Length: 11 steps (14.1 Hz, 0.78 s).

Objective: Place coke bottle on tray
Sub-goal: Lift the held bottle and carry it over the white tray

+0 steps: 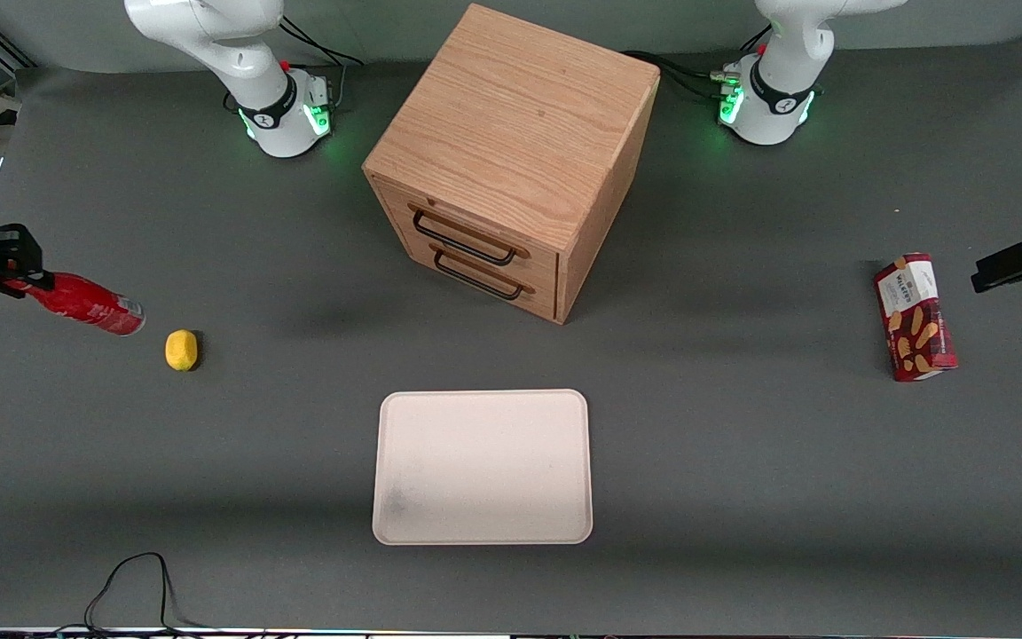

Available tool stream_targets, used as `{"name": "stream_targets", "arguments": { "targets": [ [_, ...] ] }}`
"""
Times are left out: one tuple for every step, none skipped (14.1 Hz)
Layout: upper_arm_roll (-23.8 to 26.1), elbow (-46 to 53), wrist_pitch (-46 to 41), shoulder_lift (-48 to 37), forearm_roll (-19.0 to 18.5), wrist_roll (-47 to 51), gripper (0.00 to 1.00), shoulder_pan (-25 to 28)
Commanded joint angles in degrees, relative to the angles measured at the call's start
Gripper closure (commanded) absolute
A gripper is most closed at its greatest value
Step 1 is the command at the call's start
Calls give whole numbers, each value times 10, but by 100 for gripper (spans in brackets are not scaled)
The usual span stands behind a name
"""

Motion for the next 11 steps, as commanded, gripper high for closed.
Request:
{"name": "stream_targets", "arguments": {
  "targets": [
    [4,84,2,62,-2,21,93,42],
    [4,119,2,90,-2,36,94,62],
    [3,153,2,118,-2,52,95,81],
    [-1,186,2,144,-2,70,97,103],
    [-6,215,2,170,-2,90,99,121],
    [-8,244,2,196,-2,117,100,140],
    [-9,269,2,222,-2,146,100,156],
    [-8,294,5,246,-1,172,100,168],
    [-8,320,12,269,-1,187,100,178],
    [-7,354,13,295,-1,198,100,183],
    [-5,386,14,322,-1,214,100,190]
  ]
}}
